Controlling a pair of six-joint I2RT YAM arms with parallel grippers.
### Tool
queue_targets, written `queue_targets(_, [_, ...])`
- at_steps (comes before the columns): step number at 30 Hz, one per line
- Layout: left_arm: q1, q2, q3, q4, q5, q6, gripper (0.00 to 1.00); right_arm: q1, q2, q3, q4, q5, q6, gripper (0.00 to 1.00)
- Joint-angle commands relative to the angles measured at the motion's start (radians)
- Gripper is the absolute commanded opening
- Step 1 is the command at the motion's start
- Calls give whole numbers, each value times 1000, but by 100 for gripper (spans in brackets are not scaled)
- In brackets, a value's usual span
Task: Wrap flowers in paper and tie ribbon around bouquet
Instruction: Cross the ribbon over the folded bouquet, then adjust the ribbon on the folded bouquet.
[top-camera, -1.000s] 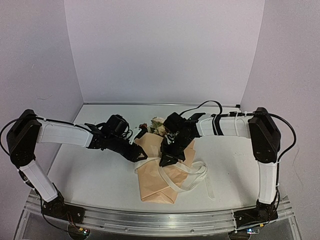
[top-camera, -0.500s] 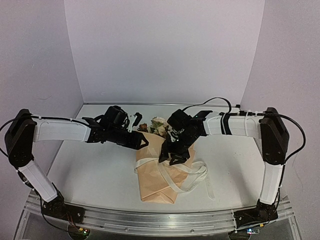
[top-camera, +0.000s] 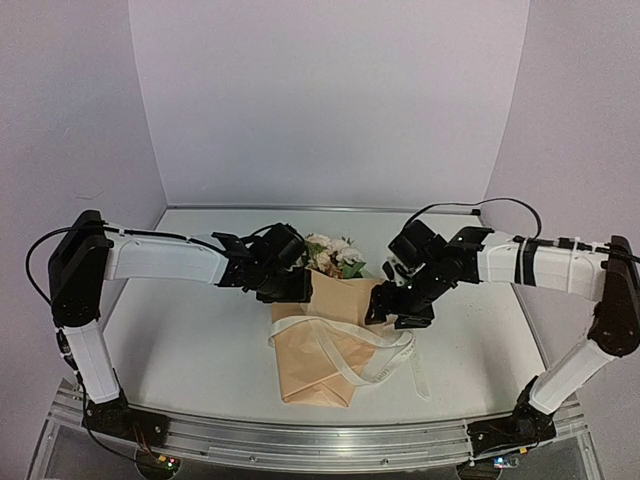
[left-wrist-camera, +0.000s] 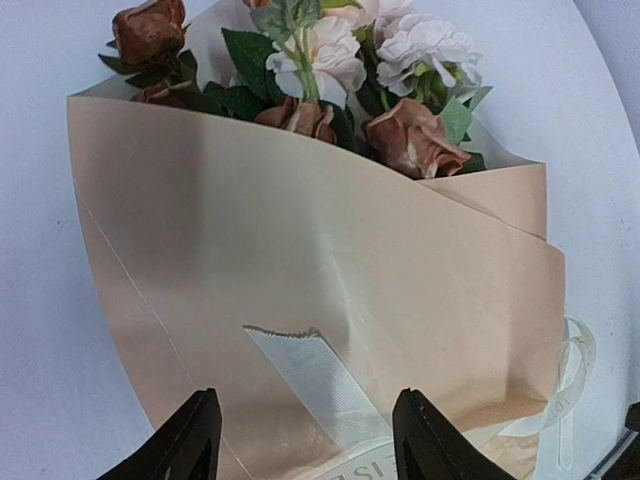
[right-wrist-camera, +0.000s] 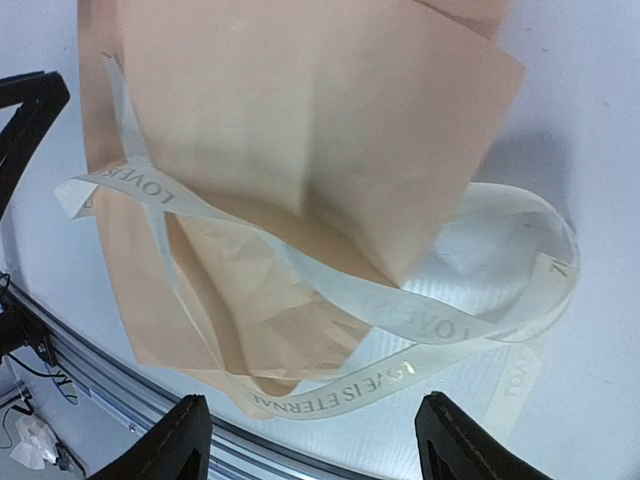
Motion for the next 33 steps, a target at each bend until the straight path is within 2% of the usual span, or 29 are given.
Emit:
queue_targets(1, [-23,48,87,-82,-94,-107,62,-28,-89,-83,-11,66,-21,74])
queue_targets(12, [-72,153,190,-176,-156,-189,59,-55,-203,-196,-11,92,-38,74])
queue_targets(19, [-77,190,204,-185,-166,-211,49,-61,-235,-233,-11,104,-47,74])
queue_targets(23, [-76,199,204,-183,-175,-223,39,-63,-246,-246,-11,110,-51,74])
queue_targets(33, [-76,199,197,-147,-209,-213,7,-67,-260,-266,-11,132,-62,75])
